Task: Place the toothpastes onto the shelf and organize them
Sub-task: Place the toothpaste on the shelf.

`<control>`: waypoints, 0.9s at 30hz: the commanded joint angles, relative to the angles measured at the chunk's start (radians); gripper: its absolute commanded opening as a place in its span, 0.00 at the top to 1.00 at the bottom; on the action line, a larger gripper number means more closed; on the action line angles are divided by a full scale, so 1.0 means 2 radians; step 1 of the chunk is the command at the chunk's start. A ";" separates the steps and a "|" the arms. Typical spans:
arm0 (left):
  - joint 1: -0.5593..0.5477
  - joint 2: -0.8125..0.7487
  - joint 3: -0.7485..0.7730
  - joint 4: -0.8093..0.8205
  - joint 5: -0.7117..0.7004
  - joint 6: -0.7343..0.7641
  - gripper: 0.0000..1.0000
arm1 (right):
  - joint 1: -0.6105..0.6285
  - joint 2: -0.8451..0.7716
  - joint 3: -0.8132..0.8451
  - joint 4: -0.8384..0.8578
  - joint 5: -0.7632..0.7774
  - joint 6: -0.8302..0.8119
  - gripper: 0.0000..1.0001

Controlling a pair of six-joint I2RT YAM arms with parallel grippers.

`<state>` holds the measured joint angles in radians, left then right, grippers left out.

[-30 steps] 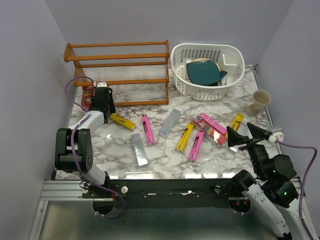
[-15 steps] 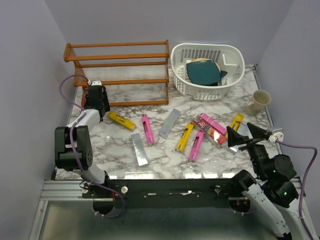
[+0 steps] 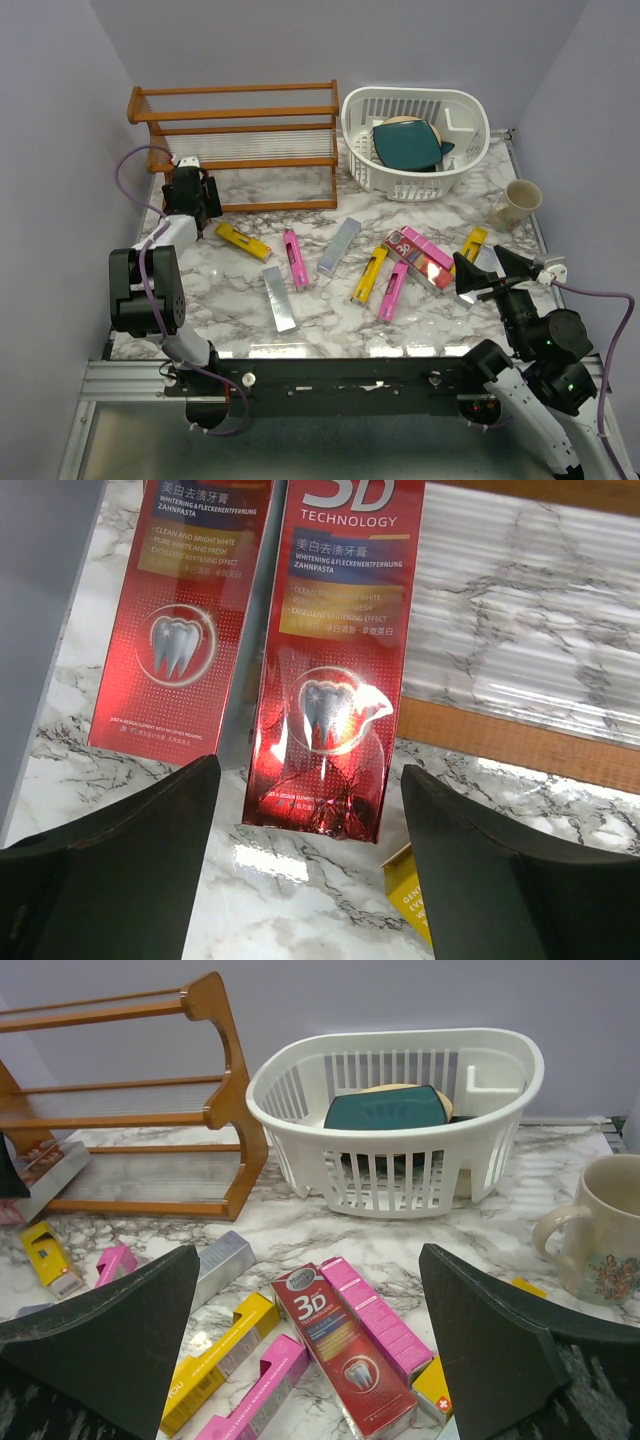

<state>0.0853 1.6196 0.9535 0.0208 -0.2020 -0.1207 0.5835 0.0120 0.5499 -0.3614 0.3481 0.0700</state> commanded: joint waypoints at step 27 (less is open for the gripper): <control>-0.118 0.008 0.034 -0.155 -0.128 -0.114 0.30 | 0.004 -0.144 0.011 -0.010 0.005 -0.002 0.00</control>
<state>-0.1452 1.5963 1.0012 -0.2886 -0.4015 -0.3637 0.5838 0.0116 0.5499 -0.3614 0.3485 0.0700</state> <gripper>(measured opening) 0.709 0.998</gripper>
